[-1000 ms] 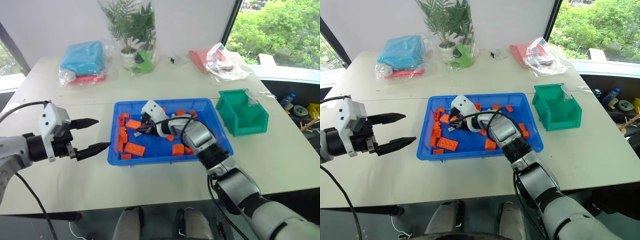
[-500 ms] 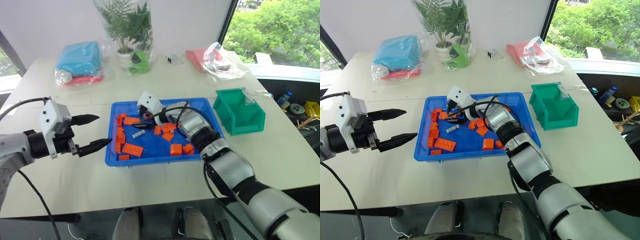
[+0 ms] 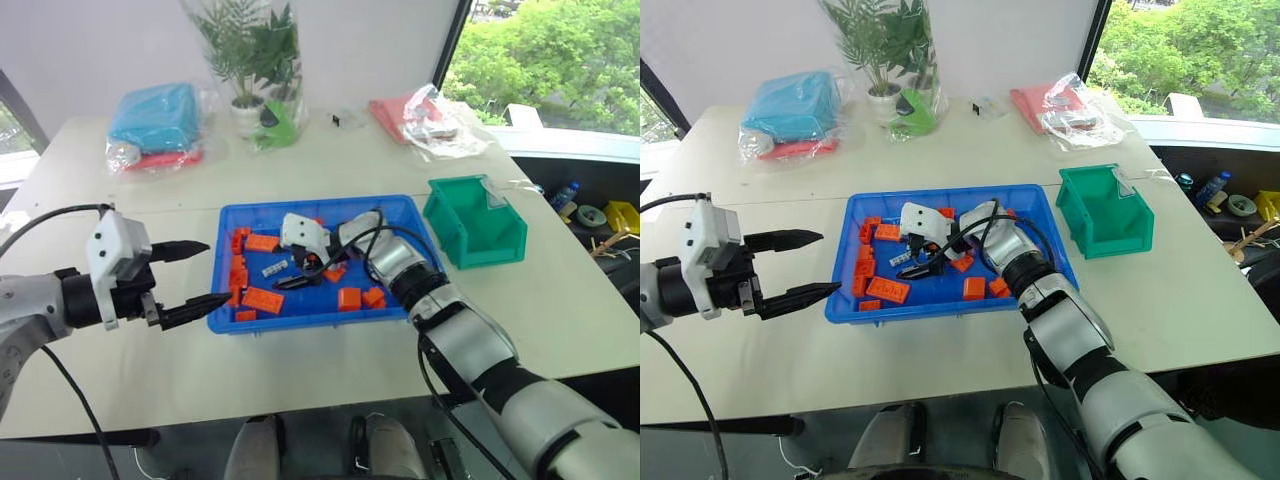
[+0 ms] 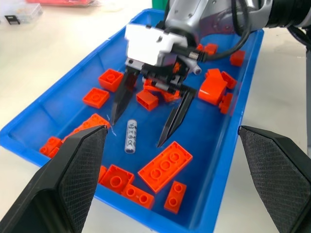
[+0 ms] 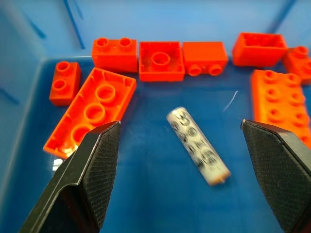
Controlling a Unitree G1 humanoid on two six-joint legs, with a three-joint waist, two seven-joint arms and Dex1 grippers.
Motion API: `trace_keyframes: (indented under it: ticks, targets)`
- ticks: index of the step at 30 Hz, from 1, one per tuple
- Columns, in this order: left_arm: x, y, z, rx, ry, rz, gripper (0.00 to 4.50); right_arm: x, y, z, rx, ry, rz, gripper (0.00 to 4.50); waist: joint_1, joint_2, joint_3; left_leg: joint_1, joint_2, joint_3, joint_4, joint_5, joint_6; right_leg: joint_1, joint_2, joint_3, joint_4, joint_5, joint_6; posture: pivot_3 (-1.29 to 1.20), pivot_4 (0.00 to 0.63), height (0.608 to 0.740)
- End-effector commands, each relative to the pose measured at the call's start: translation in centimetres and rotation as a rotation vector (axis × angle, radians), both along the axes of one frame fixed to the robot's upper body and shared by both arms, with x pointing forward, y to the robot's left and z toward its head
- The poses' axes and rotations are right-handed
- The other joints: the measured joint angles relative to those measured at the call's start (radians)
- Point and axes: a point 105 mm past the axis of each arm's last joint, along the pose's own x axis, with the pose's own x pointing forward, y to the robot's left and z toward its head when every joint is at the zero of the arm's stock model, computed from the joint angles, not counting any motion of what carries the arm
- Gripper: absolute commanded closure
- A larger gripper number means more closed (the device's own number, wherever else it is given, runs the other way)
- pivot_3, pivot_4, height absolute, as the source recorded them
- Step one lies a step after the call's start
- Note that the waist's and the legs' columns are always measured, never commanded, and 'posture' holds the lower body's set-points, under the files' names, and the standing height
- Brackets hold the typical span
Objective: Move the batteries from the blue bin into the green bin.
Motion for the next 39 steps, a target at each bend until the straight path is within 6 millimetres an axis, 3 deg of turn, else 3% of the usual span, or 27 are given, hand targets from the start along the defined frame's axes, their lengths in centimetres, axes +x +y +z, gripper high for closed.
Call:
trace_keyframes:
  ticks: [1, 4, 9, 11, 13, 16, 20, 23, 29, 31, 35, 39]
  targets:
    - [-0.1, 0.0, 1.3, 0.013, -0.047, -0.002, 0.0, 0.1, 0.2, -0.1, 0.017, -0.001, -0.009, 0.47, 0.0, 0.0, 0.0, 0.0, 0.0, 0.0, 0.0, 0.0, 0.0, 0.0, 0.0, 0.0, 0.0, 0.0, 0.0, 0.0, 0.15, 0.672]
    - [-0.1, -0.2, 1.3, 0.01, -0.044, -0.013, 0.0, -0.2, -0.2, -1.2, -0.003, 0.018, -0.01, 1.21, -0.001, 0.0, 0.0, 0.0, 0.0, 0.0, 0.0, 0.0, 0.0, 0.0, 0.0, 0.0, 0.0, 0.0, 0.0, 0.0, 0.15, 0.672]
    - [-0.1, -0.7, 1.3, 0.008, -0.027, -0.05, 0.0, -0.5, -1.2, -1.5, 0.006, 0.032, -0.002, 3.73, -0.001, 0.0, 0.0, 0.001, 0.0, 0.0, 0.0, 0.001, 0.001, 0.001, 0.001, 0.0, 0.0, 0.0, 0.0, 0.0, 0.15, 0.672]
    - [-0.1, -0.9, 1.2, 0.01, -0.021, -0.065, 0.0, -0.4, -1.6, -1.0, 0.028, 0.024, -0.011, 4.41, 0.001, 0.0, 0.0, 0.001, 0.0, 0.0, 0.0, 0.001, 0.001, 0.001, 0.0, 0.0, 0.0, 0.0, 0.0, 0.0, 0.15, 0.672]
    - [-0.1, -1.1, 1.2, 0.005, -0.018, -0.079, 0.0, -0.2, -2.1, -0.1, 0.052, 0.001, -0.032, 4.39, 0.001, 0.0, 0.0, 0.001, 0.0, 0.0, 0.001, 0.001, 0.001, 0.001, 0.0, 0.0, 0.0, 0.0, 0.0, 0.0, 0.15, 0.672]
    - [-0.4, -2.0, 1.1, -0.018, -0.002, -0.126, 0.0, 0.5, -3.9, 3.3, 0.143, -0.024, -0.113, 4.39, 0.004, 0.0, 0.0, 0.0, 0.0, -0.001, 0.001, 0.001, 0.001, 0.001, 0.001, 0.001, 0.0, 0.0, 0.0, 0.0, 0.15, 0.672]
    - [-0.5, -3.2, 0.6, -0.021, 0.02, -0.199, 0.0, 1.4, -11.3, 9.4, 0.282, -0.049, -0.411, 4.39, 0.017, 0.001, 0.0, 0.0, -0.001, -0.001, 0.001, 0.002, 0.001, 0.001, 0.0, 0.001, 0.0, 0.001, -0.001, 0.0, 0.15, 0.672]
    - [0.0, -3.5, 0.5, -0.024, 0.011, -0.208, 0.0, 1.6, -16.2, 11.2, 0.295, -0.082, -0.606, 4.39, 0.026, 0.0, 0.0, 0.0, -0.001, -0.001, 0.002, 0.0, -0.001, 0.002, 0.0, 0.001, -0.001, 0.001, -0.002, 0.0, 0.15, 0.672]
    - [1.2, -3.8, 0.6, -0.04, -0.008, -0.228, 0.0, 1.3, -27.7, 11.5, 0.197, -0.161, -1.02, 4.39, 0.024, -0.001, -0.001, 0.0, -0.001, 0.001, 0.002, 0.0, -0.001, 0.002, 0.0, 0.001, -0.004, 0.0, -0.002, 0.0, 0.15, 0.672]
    - [1.5, -4.0, 0.6, -0.042, -0.013, -0.241, 0.0, 0.8, -29.8, 10.8, 0.155, -0.17, -1.091, 4.39, 0.023, -0.001, 0.0, 0.0, -0.001, 0.002, 0.001, 0.0, -0.001, 0.002, -0.001, 0.001, -0.004, 0.0, -0.002, 0.0, 0.15, 0.672]
    - [1.9, -4.3, 0.8, -0.045, -0.022, -0.265, 0.0, 0.2, -32.0, 9.4, 0.119, -0.165, -1.2, 4.39, 0.018, -0.001, -0.001, 0.001, 0.0, 0.002, 0.0, 0.002, 0.001, 0.002, 0.0, 0.001, -0.003, 0.001, -0.002, 0.0, 0.15, 0.672]
    - [2.2, -4.6, 0.9, -0.047, -0.026, -0.274, 0.0, 0.7, -32.1, 9.1, 0.157, -0.153, -1.244, 2.47, 0.018, -0.001, -0.001, 0.001, 0.0, 0.003, 0.0, 0.002, 0.002, 0.004, 0.0, 0.001, -0.003, 0.002, -0.003, 0.0, 0.15, 0.672]
